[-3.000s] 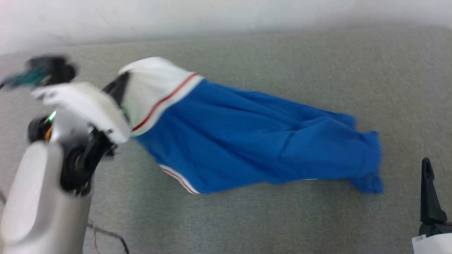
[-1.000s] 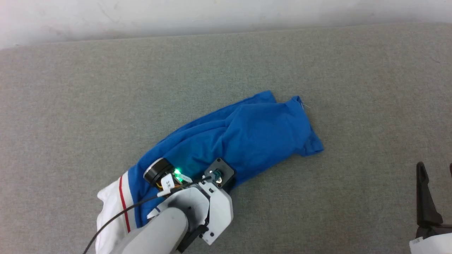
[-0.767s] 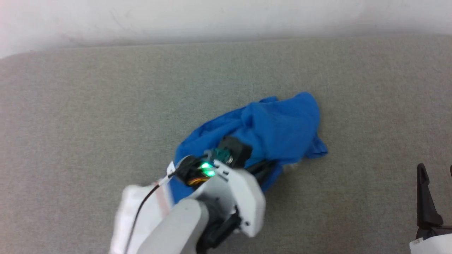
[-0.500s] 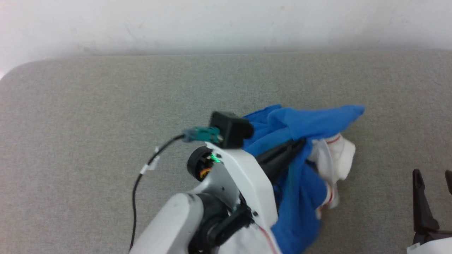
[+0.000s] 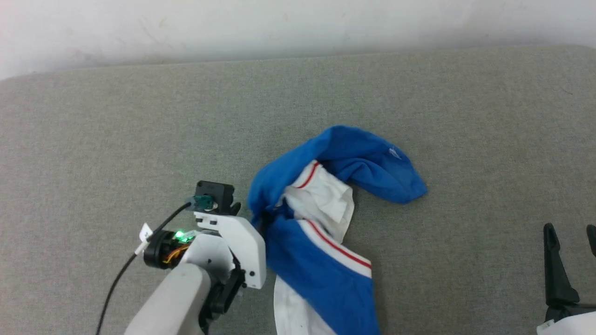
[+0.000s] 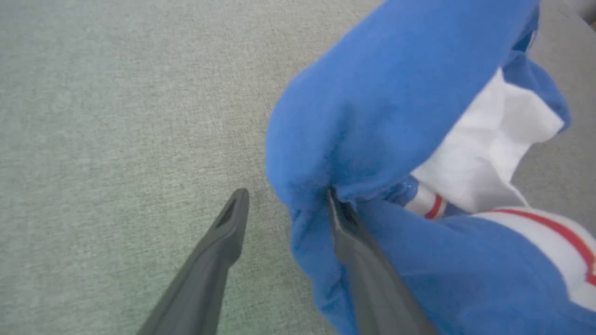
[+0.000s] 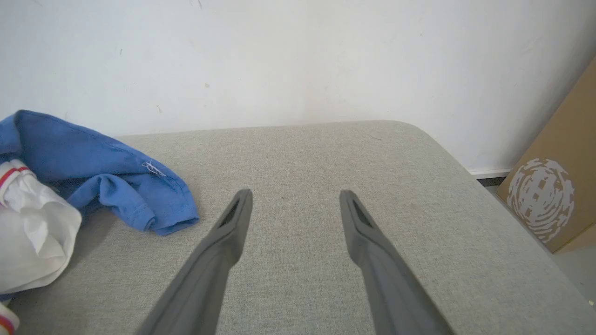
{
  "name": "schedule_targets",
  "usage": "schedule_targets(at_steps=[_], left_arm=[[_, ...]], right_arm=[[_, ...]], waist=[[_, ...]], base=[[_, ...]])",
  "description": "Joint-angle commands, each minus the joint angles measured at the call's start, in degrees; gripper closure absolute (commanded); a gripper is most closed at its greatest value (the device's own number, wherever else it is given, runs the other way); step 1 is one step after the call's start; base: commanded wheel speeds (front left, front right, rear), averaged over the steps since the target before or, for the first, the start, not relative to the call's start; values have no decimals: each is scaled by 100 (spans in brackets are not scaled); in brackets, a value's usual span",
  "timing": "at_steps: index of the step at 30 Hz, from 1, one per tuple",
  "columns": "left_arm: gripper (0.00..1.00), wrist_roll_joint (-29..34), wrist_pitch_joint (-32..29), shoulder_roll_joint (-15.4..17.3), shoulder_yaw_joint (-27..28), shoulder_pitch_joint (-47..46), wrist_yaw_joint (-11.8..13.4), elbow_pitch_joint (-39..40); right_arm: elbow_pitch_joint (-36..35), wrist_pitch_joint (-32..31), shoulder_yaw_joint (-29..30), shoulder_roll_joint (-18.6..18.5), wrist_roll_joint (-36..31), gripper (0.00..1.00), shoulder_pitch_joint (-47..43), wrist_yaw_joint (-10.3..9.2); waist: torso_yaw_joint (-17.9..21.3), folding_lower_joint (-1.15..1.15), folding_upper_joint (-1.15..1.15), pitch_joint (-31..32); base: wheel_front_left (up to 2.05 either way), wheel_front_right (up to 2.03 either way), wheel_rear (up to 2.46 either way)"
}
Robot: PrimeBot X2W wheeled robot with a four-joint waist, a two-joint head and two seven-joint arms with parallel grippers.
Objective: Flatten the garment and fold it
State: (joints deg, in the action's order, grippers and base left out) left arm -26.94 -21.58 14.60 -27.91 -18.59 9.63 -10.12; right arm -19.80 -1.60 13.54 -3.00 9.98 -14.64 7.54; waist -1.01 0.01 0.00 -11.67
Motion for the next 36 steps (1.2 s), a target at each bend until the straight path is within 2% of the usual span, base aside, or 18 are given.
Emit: schedule_targets(at_steps=[1,4,7,11,14,19,25,28,35,36], left_arm=[[0,49,99,-34,-31,1,-38,20],[0,249,272,-1,-158,-164,-115,331],[0,545,256,51,-389,-391,-185,994],[0,873,-53,-13,-875,-672,-345,1949],[0,1096,-343,-128,-1338,-826,-500,2143],[0,1564,-524,-213,-2000,-1121,-805,1414],[0,1820,-427,-261,-2401,-1505,-1187,134],[0,1899,-419,-297,-2476,-1652,-1226,-360],[0,2209,-774,-314,-2599,-1923,-1018,-1226],[14,2205,-823,-332,-2603,-1931,-1001,-1293]], right_arm=[[-31,-28,26,13,-39,0,18,-5],[-16,-46,61,13,-28,0,0,-5],[-1,-56,61,13,1,0,-3,-5],[10,-44,34,13,25,0,17,-5],[13,-27,-2,13,41,0,64,-5],[5,6,-82,13,43,0,154,-5],[24,34,-59,13,45,0,221,-5],[45,64,-60,13,70,0,246,-5],[77,136,-72,13,104,0,310,-5],[80,140,-67,13,106,0,325,-5]], waist=[[4,-1,0,-12],[-46,-1,0,30],[-123,-1,0,76],[-202,-1,0,76],[-202,-1,0,-6],[-26,-1,0,-210],[280,-1,0,-468],[397,-1,0,-590],[490,-1,0,-770],[488,-1,0,-783]], base=[[0,0,0],[0,0,0],[0,0,0],[0,0,0],[0,0,0],[0,0,0],[0,0,0],[0,0,0],[0,0,0],[0,0,0]])
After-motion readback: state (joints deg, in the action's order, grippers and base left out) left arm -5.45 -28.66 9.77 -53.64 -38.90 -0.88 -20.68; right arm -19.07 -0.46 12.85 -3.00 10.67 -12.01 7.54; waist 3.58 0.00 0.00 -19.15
